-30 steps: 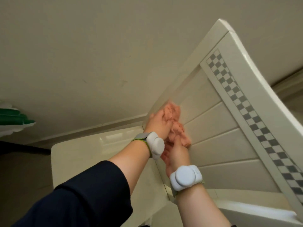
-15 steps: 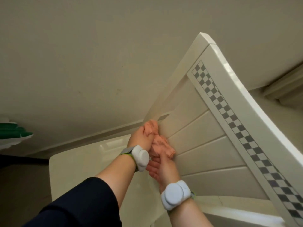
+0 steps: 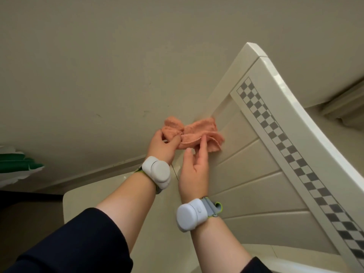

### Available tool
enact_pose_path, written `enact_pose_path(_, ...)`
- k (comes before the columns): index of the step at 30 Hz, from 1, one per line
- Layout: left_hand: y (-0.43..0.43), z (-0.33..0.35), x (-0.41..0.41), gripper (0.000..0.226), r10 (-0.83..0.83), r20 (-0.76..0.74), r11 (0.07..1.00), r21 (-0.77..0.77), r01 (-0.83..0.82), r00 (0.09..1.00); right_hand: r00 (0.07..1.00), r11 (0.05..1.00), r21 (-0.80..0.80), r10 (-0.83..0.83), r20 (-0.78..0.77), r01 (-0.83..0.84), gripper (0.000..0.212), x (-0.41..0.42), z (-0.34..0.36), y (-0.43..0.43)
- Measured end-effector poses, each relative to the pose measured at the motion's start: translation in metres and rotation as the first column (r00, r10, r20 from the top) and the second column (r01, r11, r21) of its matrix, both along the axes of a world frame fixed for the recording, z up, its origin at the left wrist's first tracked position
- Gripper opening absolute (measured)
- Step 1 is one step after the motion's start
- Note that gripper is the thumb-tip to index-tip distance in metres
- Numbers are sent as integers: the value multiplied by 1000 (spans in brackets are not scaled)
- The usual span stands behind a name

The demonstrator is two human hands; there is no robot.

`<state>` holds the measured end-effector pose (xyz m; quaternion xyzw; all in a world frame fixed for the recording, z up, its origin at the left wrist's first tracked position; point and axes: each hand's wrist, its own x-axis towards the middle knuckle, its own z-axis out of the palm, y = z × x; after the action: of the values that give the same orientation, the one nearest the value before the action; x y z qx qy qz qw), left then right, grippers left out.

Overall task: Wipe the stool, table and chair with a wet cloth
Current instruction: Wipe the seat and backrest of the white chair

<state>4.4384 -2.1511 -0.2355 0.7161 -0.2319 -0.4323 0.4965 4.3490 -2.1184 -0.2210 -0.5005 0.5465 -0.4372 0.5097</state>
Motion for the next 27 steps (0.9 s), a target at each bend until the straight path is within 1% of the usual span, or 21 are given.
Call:
enact_pose_path(3,-9,2,6,21,-74,51,995,-66,77,996,999,999,-3,41,-7,-41,65,8,2,-8)
enact_pose_path(5,-15,-1,11,18,-127,79,989,-61,132,989,999,999,38,38,0,-38,69,12,0,-16)
enact_pose_path(7,-20,-10,15,21,-167,83,986,-9,169,982,998,995,97,2,55,-7,70,17,-5,-28)
enact_pose_path(9,-24,-19,15,31,-204,83,978,65,198,976,992,991,130,-43,120,27,76,18,-10,-38)
enact_pose_path(11,-27,-30,15,39,-198,78,975,120,187,977,992,985,170,-52,118,31,84,22,-20,-42)
enact_pose_path(12,-28,-35,16,36,-195,71,972,147,183,978,992,979,200,-54,113,30,87,24,-25,-41)
enact_pose_path(14,-29,-50,18,17,-197,40,964,187,187,980,993,965,261,-56,103,27,91,28,-36,-40)
enact_pose_path(15,-29,-56,20,15,-195,25,962,197,187,980,995,959,282,-55,87,28,92,31,-44,-40)
enact_pose_path(17,-26,-70,23,26,-202,1,959,202,198,979,995,946,323,-58,75,31,95,37,-57,-42)
enact_pose_path(19,-24,-79,28,24,-226,-2,950,221,221,974,994,930,362,-87,63,59,97,43,-73,-45)
enact_pose_path(22,-25,-100,36,10,-273,-36,932,237,274,961,989,906,408,-141,32,116,96,51,-102,-50)
enact_pose_path(24,-24,-111,39,4,-286,-83,916,267,298,955,985,866,477,-171,1,150,87,54,-126,-56)
enact_pose_path(25,-22,-115,40,4,-283,-118,916,261,305,952,982,845,508,-191,-7,168,83,56,-135,-58)
enact_pose_path(27,-18,-121,43,23,-256,-195,915,266,302,947,969,815,533,-242,-41,227,77,61,-153,-61)
